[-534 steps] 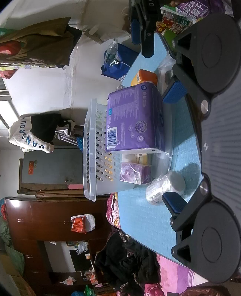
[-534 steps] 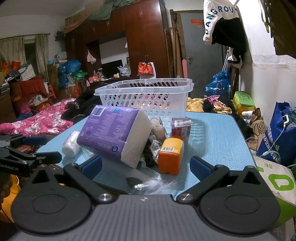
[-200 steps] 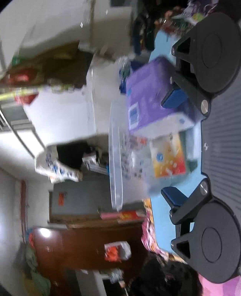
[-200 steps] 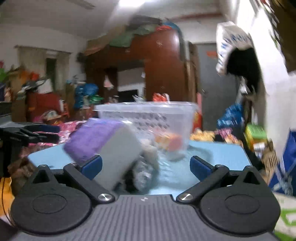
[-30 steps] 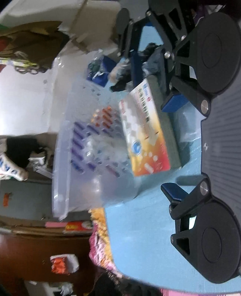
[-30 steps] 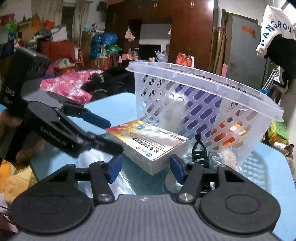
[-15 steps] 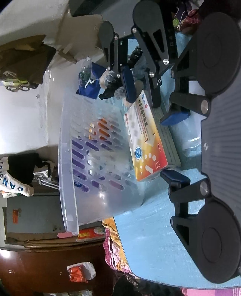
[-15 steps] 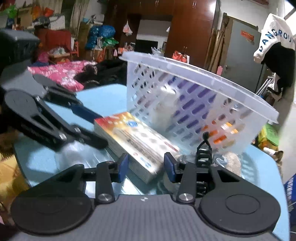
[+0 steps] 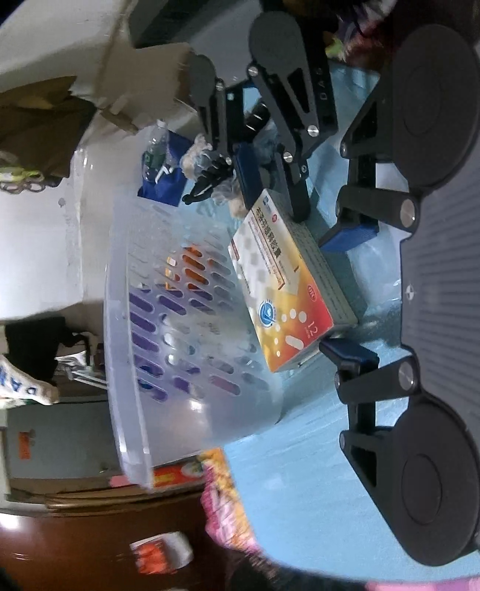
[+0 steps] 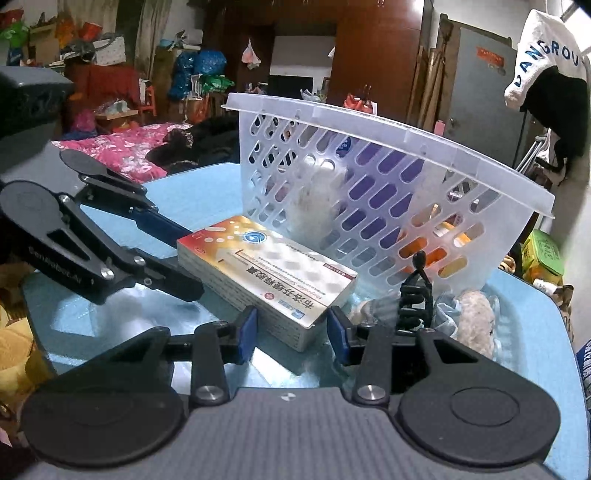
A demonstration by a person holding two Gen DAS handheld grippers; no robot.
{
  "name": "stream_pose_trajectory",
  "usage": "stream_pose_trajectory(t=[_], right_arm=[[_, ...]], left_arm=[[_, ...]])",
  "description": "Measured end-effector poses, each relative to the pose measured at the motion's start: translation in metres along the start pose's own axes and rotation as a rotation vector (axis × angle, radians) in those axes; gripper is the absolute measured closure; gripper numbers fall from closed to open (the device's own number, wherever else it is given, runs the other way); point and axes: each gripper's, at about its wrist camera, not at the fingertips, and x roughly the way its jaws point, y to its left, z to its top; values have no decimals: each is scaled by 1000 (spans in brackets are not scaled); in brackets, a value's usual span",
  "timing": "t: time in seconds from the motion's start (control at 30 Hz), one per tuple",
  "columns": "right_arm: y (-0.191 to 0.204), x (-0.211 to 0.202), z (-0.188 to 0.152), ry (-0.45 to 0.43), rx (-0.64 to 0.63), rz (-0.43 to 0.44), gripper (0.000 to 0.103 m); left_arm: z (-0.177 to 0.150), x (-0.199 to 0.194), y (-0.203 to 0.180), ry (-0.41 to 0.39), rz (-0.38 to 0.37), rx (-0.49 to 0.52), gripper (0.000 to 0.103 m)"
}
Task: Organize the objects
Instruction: 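Lift the medicine box with both grippers toward the basket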
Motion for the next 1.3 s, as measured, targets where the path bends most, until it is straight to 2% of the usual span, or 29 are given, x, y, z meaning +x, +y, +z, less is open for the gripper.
stream_pose_trajectory(t=[0.07,0.13,0.3,0.57,0.7,0.87,1.03,1.3], right_arm=[[1,-2,-2,-13,-1,-9,59],[0,-6,-3,-39,15,-9,59],[6,-25,-4,-116,9,-37,60],[11,-61,6,-252,7,-65,60],[6,-80,20,-298,-18,-84,60],[-15,-95,59,-342,-55,-120,60],[-35,-97,89,-350,-77,-171,60],[-62,-66,98,-265,-43,-172,60]], left_arm=[[-2,-5,-7,-32,42,24,59],[-4,-10,-10,-74,75,26,62],[-8,-31,-26,-184,133,54,62],[3,-71,-52,-344,184,83,62],[21,-88,-65,-401,201,125,62],[68,-101,-73,-472,219,163,62],[108,-95,-76,-488,217,168,62],[133,-53,-60,-431,189,139,62]])
